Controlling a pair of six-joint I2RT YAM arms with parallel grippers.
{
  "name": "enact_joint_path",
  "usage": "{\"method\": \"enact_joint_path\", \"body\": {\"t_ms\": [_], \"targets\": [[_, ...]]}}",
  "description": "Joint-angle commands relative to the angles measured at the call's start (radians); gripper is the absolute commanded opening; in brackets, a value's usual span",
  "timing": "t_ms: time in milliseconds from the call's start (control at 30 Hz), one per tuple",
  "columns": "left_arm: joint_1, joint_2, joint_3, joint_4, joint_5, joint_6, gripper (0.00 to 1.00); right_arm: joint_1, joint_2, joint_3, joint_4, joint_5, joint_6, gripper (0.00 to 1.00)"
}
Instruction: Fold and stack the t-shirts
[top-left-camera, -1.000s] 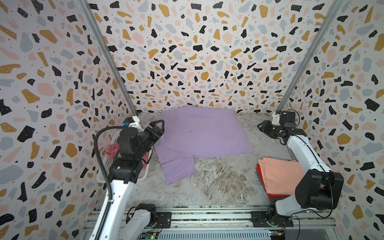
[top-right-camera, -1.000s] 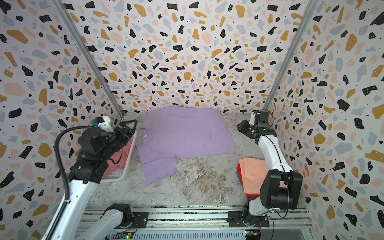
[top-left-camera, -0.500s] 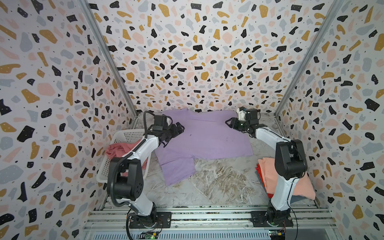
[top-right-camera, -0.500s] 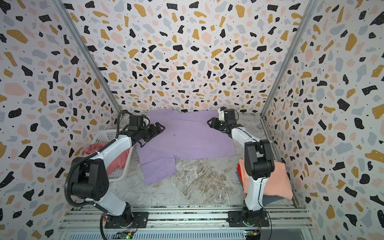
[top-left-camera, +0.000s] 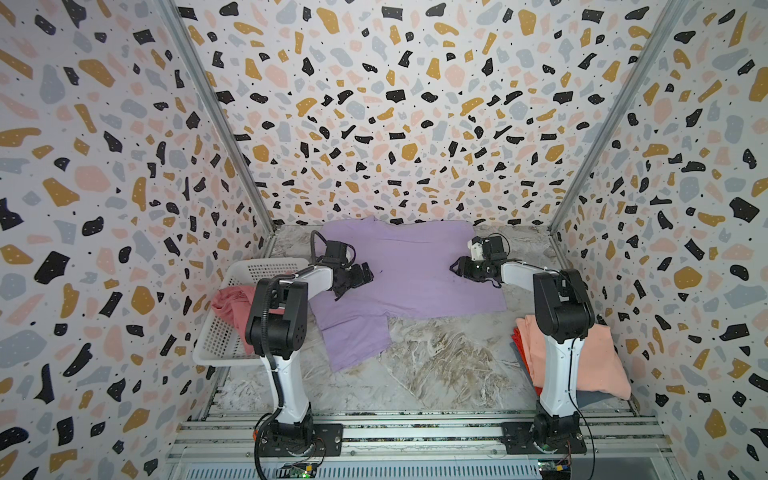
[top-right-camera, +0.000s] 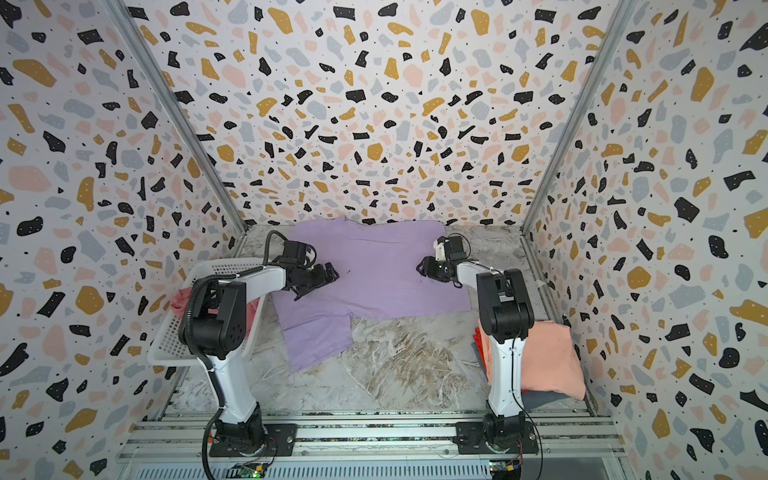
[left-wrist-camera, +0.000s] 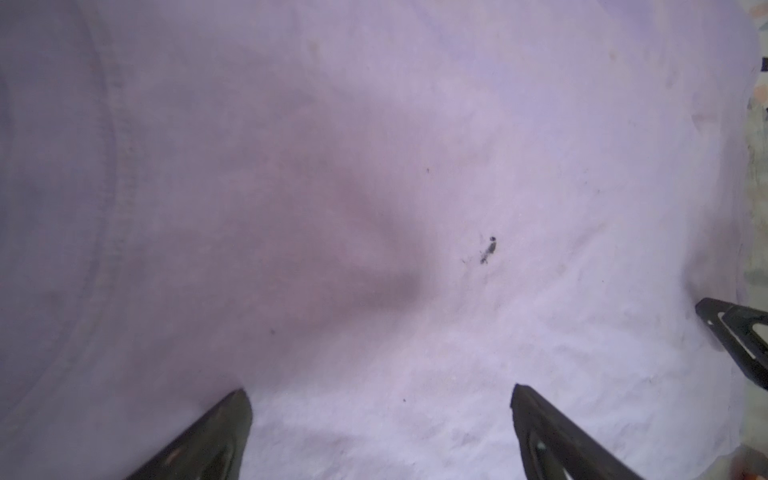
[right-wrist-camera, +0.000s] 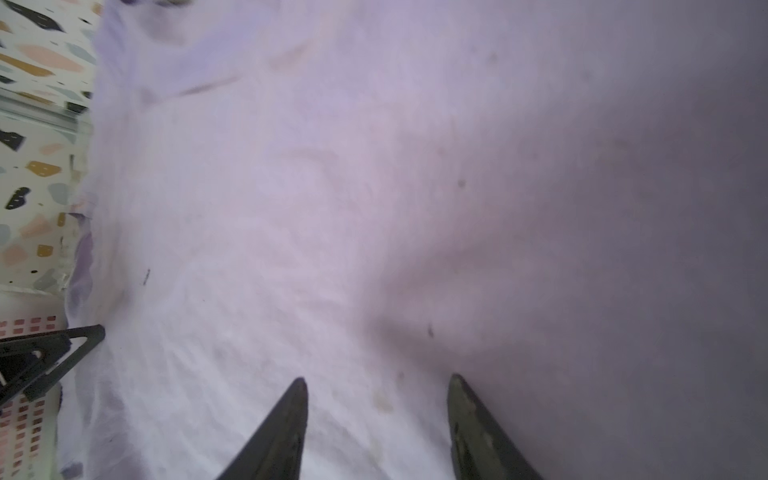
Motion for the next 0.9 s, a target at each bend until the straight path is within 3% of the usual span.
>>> {"method": "enact_joint_path", "body": {"t_ms": [0, 200, 367, 500, 600, 867], "targets": [[-0.003, -0.005, -0.106, -0.086, -0.019, 0.044, 1.0, -0.01, -0.088, -0.086, -0.145, 0.08, -0.058, 0.54], [-0.007, -0.083, -0.255, -0.104, 0.012, 0.075, 0.98, -0.052, -0.22, -0.295, -0.208, 0.14, -0.07, 0.54], [-0.033, -0.176, -0.262, -0.191, 0.016, 0.094, 0.92, -0.085, -0.313, -0.375, -0.235, 0.145, -0.073, 0.54], [-0.041, -0.23, -0.133, -0.256, -0.02, 0.101, 0.91, -0.084, -0.377, -0.302, -0.256, 0.066, -0.073, 0.54], [-0.041, -0.184, 0.024, -0.247, -0.026, 0.107, 0.93, -0.081, -0.377, -0.215, -0.168, 0.048, -0.057, 0.56], [-0.04, 0.154, 0.415, -0.236, -0.06, 0.053, 0.94, -0.066, -0.064, 0.168, 0.006, 0.004, -0.04, 0.56]]}}
